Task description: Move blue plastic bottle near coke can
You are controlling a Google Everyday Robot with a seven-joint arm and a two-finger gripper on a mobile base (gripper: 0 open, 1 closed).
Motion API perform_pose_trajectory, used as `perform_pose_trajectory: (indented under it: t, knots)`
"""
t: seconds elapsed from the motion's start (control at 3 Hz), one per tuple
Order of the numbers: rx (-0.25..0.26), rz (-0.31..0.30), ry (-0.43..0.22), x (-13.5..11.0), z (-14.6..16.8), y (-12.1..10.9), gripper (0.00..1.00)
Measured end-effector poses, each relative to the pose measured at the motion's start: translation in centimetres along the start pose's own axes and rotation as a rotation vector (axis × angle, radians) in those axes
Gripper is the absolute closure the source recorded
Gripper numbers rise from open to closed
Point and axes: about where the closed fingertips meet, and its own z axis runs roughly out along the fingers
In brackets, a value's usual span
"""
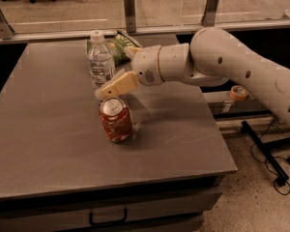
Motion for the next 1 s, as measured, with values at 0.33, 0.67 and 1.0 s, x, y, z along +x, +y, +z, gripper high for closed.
perform_pose_trajectory:
  t: [0.33,0.67,1.0]
  knots:
    - [0.044,-0.006,-0.016,-1.7,-1.5,-0.6,0.00]
    - [0.079,-0.001,-0.017,-2.3,-5.0,-0.7,0.00]
    - [0.167,0.024,0.013,-1.9,-9.8,-0.3,0.00]
